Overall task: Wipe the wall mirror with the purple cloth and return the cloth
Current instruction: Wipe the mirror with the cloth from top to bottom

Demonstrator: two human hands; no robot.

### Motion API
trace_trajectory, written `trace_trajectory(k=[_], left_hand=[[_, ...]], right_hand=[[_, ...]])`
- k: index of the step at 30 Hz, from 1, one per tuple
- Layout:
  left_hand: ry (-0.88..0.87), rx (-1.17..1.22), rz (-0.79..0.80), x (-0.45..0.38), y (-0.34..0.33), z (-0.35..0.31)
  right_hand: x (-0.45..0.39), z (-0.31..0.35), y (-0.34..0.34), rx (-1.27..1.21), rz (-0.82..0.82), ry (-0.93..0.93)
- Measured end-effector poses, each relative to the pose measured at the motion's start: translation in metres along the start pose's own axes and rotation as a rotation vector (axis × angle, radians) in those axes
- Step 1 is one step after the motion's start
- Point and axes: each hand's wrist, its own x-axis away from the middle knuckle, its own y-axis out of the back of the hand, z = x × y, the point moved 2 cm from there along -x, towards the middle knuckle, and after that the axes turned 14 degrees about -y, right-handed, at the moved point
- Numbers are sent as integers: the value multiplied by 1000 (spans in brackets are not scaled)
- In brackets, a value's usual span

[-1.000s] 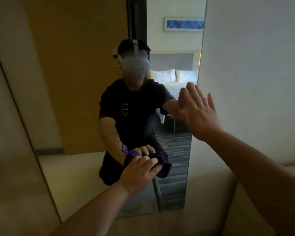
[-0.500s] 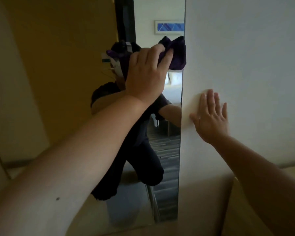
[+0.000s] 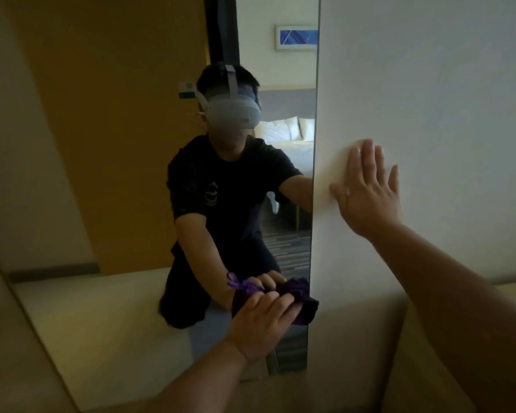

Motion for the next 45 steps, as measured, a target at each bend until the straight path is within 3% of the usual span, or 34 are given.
trace_trajectory(k=[3,6,10,14,18,25,30,36,45], left_hand=[[8,40,5,-5,15,3],[126,90,-39,2,42,20],[243,71,-123,29,86,49],[338,-18,-207,93,120,68],[376,-46,-125,161,142,83],[463,-150,-87,256,160,107],[455,-162,-111,285,155,122],[456,-166,-171,297,151,147],[306,-216,-320,272,156,175]], right_hand=[[4,-1,3,-1,26,-2],[2,-2,13,-28,58,-3],[15,9,35,-209,116,-64],[115,67,19,-295,37,120],[210,137,-32,-238,115,345],[258,206,-83,-70,65,493],[262,239,-104,66,-3,641],[256,253,-131,116,-139,676],[252,256,-158,-18,-296,673]])
